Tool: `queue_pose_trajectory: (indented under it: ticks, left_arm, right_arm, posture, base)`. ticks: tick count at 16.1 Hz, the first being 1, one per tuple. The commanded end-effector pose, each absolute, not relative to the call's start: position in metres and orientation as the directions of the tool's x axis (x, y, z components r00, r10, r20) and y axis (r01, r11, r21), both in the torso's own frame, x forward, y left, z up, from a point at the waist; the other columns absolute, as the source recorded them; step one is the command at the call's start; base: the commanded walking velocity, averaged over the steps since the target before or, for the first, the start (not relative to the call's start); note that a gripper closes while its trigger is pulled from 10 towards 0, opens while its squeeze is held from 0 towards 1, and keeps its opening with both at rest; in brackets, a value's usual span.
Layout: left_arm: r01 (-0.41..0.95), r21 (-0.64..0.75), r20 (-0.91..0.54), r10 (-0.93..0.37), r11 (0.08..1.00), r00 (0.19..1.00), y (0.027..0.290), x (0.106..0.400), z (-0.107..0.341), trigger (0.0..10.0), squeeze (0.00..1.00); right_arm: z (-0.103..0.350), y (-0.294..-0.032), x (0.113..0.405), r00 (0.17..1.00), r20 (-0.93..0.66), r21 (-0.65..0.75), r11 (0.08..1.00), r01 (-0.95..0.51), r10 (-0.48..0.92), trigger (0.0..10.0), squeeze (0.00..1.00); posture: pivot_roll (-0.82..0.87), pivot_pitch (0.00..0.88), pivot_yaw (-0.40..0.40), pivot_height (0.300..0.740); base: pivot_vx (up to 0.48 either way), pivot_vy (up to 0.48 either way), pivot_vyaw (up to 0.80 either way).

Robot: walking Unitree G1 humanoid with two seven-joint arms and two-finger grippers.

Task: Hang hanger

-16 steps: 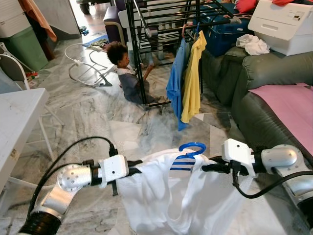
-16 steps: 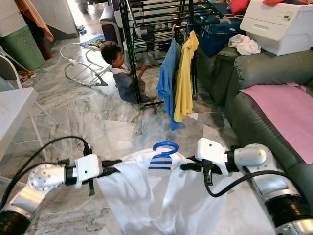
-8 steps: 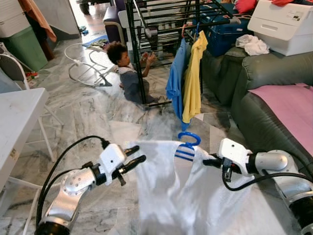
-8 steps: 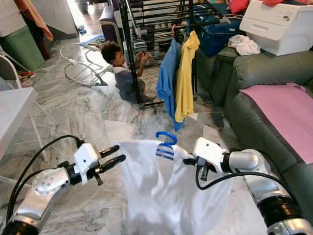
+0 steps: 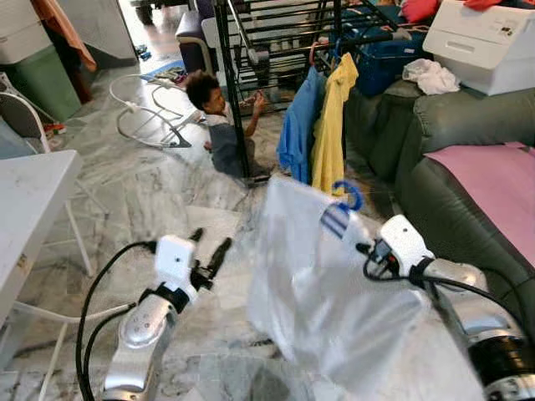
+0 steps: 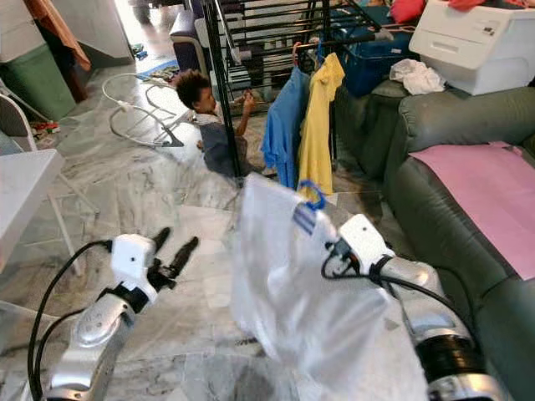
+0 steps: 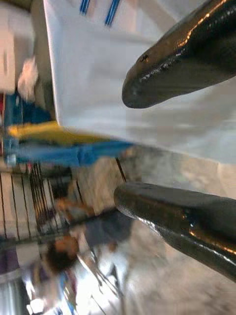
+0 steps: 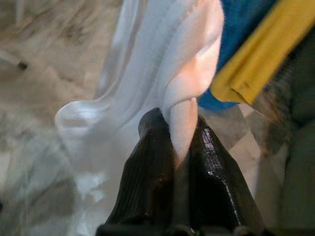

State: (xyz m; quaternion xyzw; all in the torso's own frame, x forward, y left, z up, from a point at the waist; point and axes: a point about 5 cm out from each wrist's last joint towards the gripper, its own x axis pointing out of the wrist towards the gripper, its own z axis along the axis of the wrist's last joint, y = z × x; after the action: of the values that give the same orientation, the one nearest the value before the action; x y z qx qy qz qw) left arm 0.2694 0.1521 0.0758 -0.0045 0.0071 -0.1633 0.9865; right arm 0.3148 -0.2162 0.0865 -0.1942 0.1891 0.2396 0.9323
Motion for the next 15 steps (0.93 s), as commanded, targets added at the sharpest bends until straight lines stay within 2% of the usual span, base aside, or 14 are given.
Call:
queue_pose_trajectory:
  ticks: [1, 2, 5, 13, 14, 15]
  left_arm:
    - [0.226, -0.048, -0.022, -0.227, 0.973, 0.974, 0.159, 0.270, 0.075, 10.0, 1.00]
    - [0.173, -0.085, -0.041, -0.177, 0.981, 0.983, 0.159, 0.270, 0.072, 10.0, 1.00]
    - [0.164, -0.091, -0.046, -0.169, 0.982, 0.985, 0.152, 0.270, 0.070, 10.0, 1.00]
    - [0.151, -0.126, -0.057, -0.159, 0.980, 0.986, 0.137, 0.276, 0.071, 10.0, 1.00]
    - [0.154, -0.128, -0.059, -0.163, 0.980, 0.985, 0.136, 0.276, 0.071, 10.0, 0.55]
    - [0.158, -0.133, -0.061, -0.167, 0.978, 0.984, 0.135, 0.277, 0.071, 10.0, 0.00]
  right_arm:
    - [0.097, -0.213, 0.322, 0.867, -0.379, -0.241, 0.870, -0.431, 0.324, 0.0, 0.00]
    - [0.097, -0.209, 0.324, 0.879, -0.368, -0.202, 0.897, -0.393, 0.302, 0.0, 0.00]
    - [0.094, -0.198, 0.325, 0.895, -0.361, -0.140, 0.933, -0.332, 0.264, 0.0, 0.00]
    - [0.088, -0.169, 0.318, 0.887, -0.367, -0.048, 0.947, -0.318, 0.279, 0.0, 0.00]
    - [0.088, -0.168, 0.318, 0.886, -0.367, -0.045, 0.946, -0.322, 0.284, 0.0, 0.00]
    - [0.088, -0.166, 0.317, 0.884, -0.369, -0.041, 0.945, -0.323, 0.286, 0.0, 0.00]
  posture:
    - [-0.12, 0.000, 0.052, 0.740]
    - [-0.12, 0.000, 0.052, 0.740]
    - [-0.12, 0.000, 0.054, 0.740]
    - [-0.12, 0.000, 0.064, 0.740]
    - [-0.12, 0.000, 0.065, 0.740]
    - [-0.12, 0.000, 0.065, 0.740]
  base:
    - [0.000, 0.000, 0.00]
    - [0.000, 0.000, 0.00]
    - [0.000, 0.000, 0.00]
    - [0.033, 0.000, 0.00]
    - [0.277, 0.000, 0.00]
    - [0.349, 0.000, 0.00]
